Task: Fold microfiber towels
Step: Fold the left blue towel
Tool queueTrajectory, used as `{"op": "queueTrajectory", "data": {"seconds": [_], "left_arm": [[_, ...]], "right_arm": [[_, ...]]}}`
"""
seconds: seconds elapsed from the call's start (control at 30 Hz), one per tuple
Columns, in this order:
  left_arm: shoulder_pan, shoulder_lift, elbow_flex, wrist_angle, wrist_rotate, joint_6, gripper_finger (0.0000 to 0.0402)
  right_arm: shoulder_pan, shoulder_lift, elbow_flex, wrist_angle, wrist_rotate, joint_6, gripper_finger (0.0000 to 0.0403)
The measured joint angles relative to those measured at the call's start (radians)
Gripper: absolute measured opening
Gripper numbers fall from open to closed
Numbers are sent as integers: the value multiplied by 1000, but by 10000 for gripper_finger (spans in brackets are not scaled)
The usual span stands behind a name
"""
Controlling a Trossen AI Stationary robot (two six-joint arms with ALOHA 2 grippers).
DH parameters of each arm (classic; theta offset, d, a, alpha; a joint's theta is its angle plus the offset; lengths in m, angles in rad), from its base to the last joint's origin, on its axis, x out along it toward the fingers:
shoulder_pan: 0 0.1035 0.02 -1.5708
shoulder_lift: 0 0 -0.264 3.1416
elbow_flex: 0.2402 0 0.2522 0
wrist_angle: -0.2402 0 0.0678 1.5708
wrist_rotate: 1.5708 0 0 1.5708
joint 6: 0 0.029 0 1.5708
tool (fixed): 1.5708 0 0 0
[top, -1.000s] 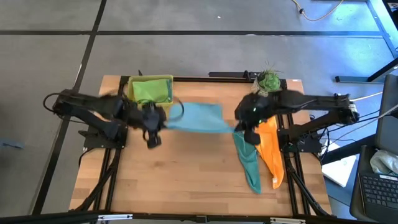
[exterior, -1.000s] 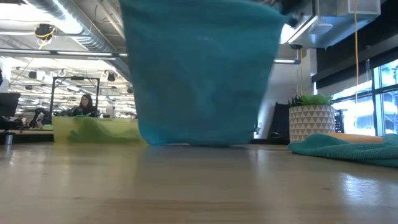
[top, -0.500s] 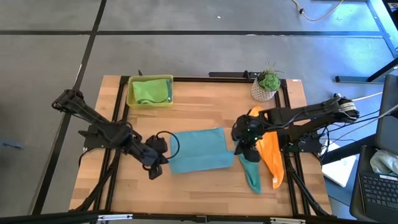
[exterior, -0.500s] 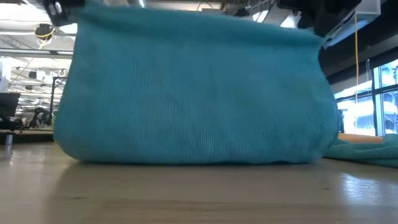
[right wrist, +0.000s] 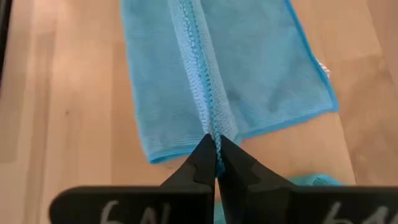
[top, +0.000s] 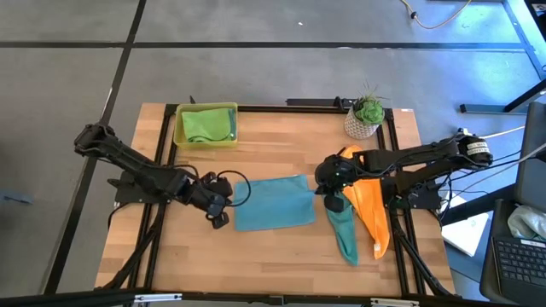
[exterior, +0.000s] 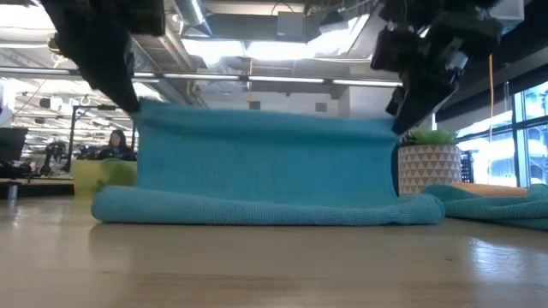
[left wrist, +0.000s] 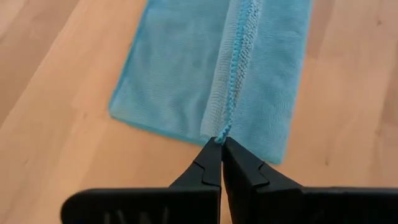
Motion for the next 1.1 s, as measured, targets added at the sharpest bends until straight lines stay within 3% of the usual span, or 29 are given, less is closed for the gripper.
{"op": "queueTrajectory", "data": {"seconds": [0.4, 0.97, 1.1], "left_arm": [[83, 0, -85, 85, 14, 1, 0], [204, 24, -92, 86, 7, 106, 0], [236, 69, -92, 105, 22, 117, 0]], "right_arm": [[-77, 15, -60, 101, 52, -2, 10], [-100, 162, -61, 173, 51, -19, 41], [-100, 181, -61, 192, 100, -23, 38]]}}
